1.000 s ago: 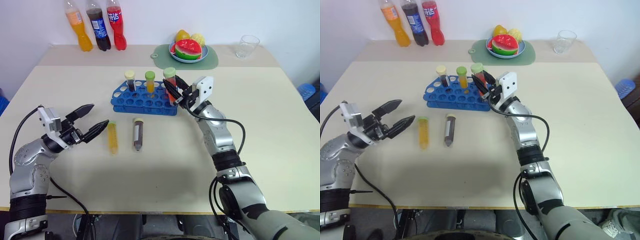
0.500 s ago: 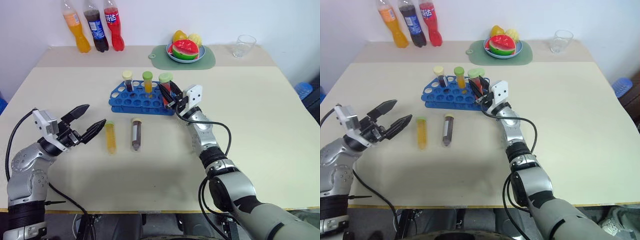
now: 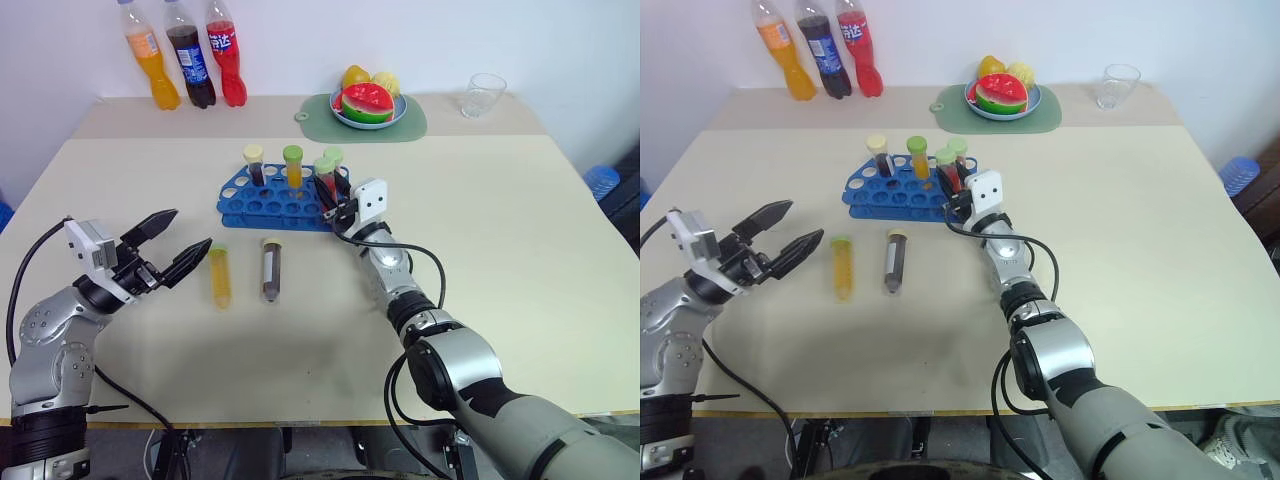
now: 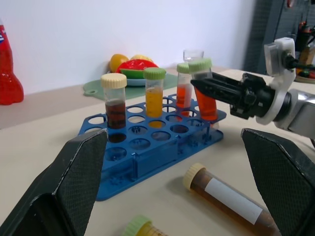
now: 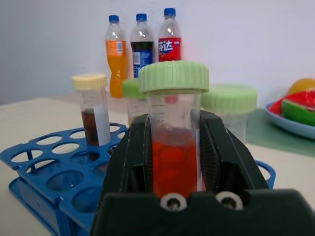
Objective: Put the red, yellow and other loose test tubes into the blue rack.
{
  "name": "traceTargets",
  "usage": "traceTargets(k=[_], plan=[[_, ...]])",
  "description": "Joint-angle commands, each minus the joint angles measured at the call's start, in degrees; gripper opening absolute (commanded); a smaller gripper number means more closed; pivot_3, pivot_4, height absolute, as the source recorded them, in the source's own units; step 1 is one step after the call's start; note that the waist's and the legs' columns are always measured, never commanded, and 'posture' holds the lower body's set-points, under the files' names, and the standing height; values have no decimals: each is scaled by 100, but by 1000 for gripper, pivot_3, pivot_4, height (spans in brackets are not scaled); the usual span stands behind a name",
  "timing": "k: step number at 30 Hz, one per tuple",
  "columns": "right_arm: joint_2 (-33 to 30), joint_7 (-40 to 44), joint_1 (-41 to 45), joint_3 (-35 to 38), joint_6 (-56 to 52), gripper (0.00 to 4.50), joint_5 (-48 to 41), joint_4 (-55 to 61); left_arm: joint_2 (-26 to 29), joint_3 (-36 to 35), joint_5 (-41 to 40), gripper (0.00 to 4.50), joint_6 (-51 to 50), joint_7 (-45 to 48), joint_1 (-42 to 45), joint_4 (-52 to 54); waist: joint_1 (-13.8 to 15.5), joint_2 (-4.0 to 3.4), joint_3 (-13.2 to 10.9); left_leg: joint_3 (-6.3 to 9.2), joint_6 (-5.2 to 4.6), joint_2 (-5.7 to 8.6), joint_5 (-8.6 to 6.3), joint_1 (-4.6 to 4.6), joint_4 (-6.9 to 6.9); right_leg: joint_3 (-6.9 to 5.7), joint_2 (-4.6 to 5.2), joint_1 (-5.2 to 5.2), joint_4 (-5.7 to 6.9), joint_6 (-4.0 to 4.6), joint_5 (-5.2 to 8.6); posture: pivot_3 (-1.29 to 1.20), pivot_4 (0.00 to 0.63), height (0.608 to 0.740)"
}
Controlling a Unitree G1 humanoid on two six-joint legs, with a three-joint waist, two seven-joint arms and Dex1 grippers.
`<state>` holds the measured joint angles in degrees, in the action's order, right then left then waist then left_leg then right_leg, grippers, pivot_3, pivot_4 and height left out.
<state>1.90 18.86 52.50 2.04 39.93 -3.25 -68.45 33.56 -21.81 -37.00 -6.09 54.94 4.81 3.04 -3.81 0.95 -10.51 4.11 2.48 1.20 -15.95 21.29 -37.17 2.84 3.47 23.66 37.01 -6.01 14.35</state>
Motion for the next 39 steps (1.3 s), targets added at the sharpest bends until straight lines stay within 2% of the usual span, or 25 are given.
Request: traceTargets(k=[1,2,5,7,8,9,12,15,20,23,26,31,35,39], plan=[[-87,-23,-207,264,-91,854,-113,-265,57,-150,-149,4500,-70,-48,30,221,7,0,0,1,0,0,0,-1,0,0,0,-2,0,0,0,0,150,740],[-75,97,-247,323,-39,854,-190,-242,55,-151,-161,4500,-94,-57,27,235,14,0,0,4,0,1,0,-3,-1,-2,0,-6,-1,0,0,0,150,740],[-69,231,-357,424,141,2268,-256,-172,28,-154,-231,4500,-196,-107,24,280,43,3,1,8,0,1,0,-8,-1,-4,0,-15,-6,-1,0,0,150,740],[-115,83,-430,381,266,3211,-109,-124,-15,-164,-333,4500,-310,-209,46,329,32,-1,-1,10,0,1,0,-3,0,-6,0,-13,-10,-1,1,0,150,740],[-134,26,-457,358,307,3836,-49,-107,-33,-172,-378,4500,-361,-261,56,355,12,-2,-2,9,0,2,0,1,1,-5,1,-7,-10,-1,1,0,150,740],[-182,-55,-495,293,372,4222,64,-77,-70,-191,-460,4500,-456,-378,80,393,-8,-2,-2,8,0,1,0,6,1,-4,1,0,-9,-1,0,0,150,740],[-412,-179,-619,70,501,4222,418,78,-249,-264,-771,4500,-912,-1026,145,681,-15,-2,-2,9,0,0,0,7,2,-4,-3,4,-5,0,1,0,150,740],[-666,36,-755,-81,560,4222,556,343,-329,-247,-707,4500,-1385,-1961,105,1164,-2,-1,-2,13,0,-1,0,7,1,-4,-1,1,-6,0,1,0,150,740],[-1391,1421,-1544,-322,118,4222,147,1958,-85,-238,-491,4500,-2736,-3683,5,2181,1,1,-3,13,0,2,0,9,1,-3,4,-1,-10,-4,2,0,150,740],[-1917,2138,-2195,-413,-660,4222,-239,3378,-83,-366,-1146,4500,-3338,-3992,142,2384,1,-2,-5,15,0,1,-1,8,2,-4,2,-2,-9,-5,3,0,150,740],[-2451,2597,-2702,-388,-1416,4222,-603,4621,-73,-498,-1694,4500,-4258,-4888,470,2372,4,-1,-6,18,0,0,0,6,-2,-4,0,-4,-4,-5,3,0,150,740],[-3311,3420,-3353,-319,-2656,4222,-1411,6437,360,-579,-3630,4500,-6269,-6411,1156,1898,25,0,-7,26,-1,1,-1,5,-3,-7,-7,-6,-4,-7,5,0,150,740],[-3634,3627,-3578,-214,-3434,4222,-1918,7326,585,-340,-4824,4500,-6718,-7536,1469,1464,39,5,-10,26,0,1,-1,6,-2,-6,-2,-5,-5,-10,7,0,150,740],[-3741,3660,-3652,-175,-3782,4222,-2029,7652,826,-18,-5530,4500,-6626,-8520,1628,1164,111,6,-10,28,0,3,-1,6,-3,-7,-1,-5,-5,-9,7,0,150,740]])
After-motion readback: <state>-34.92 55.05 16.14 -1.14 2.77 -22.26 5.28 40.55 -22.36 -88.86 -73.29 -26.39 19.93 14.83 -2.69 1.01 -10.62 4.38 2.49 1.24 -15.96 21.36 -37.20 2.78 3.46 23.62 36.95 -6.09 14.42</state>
